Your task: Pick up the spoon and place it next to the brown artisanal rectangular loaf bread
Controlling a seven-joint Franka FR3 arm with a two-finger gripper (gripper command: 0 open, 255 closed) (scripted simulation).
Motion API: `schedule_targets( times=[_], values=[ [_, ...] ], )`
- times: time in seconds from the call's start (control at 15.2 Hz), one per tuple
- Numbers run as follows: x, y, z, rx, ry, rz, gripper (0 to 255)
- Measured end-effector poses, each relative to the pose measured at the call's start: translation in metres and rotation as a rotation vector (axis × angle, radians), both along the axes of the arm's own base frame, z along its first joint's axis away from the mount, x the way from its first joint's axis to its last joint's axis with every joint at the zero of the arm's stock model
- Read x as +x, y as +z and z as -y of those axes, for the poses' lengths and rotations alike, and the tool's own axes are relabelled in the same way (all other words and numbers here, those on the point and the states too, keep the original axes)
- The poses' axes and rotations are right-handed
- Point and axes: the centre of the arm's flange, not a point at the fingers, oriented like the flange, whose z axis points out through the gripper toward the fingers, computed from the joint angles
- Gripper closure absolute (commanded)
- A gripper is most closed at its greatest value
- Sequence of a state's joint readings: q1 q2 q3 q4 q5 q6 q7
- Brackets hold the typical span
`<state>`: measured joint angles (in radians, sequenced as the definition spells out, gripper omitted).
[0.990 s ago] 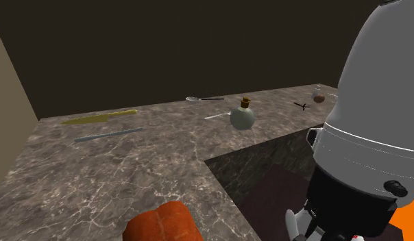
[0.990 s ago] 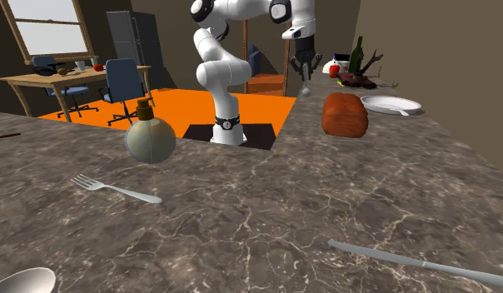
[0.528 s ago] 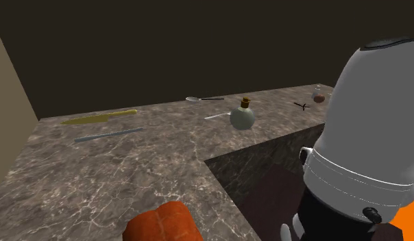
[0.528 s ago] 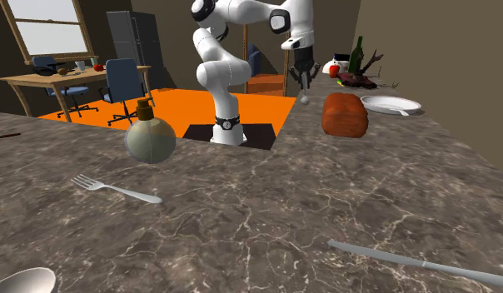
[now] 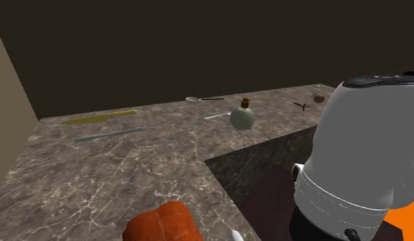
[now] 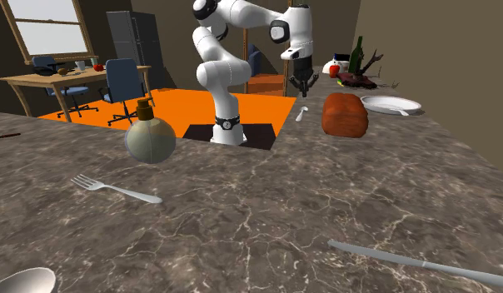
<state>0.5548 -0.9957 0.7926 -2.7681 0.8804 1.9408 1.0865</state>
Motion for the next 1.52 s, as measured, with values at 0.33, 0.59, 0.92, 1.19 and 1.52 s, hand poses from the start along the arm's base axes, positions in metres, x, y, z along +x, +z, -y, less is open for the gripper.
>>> schedule_targets(
  times=[0.33,0.59,0.92,1.19,1.52],
  values=[
    [-0.007,-0.003,0.001,-0.100,-0.047,0.240,0],
    [-0.005,-0.021,-0.001,-0.125,-0.059,0.297,0],
    [0.002,-0.043,-0.002,-0.127,-0.059,0.301,0],
    [0.001,-0.044,-0.003,-0.127,-0.059,0.301,0],
    [0.001,-0.044,-0.003,-0.127,-0.059,0.301,255]
  ],
)
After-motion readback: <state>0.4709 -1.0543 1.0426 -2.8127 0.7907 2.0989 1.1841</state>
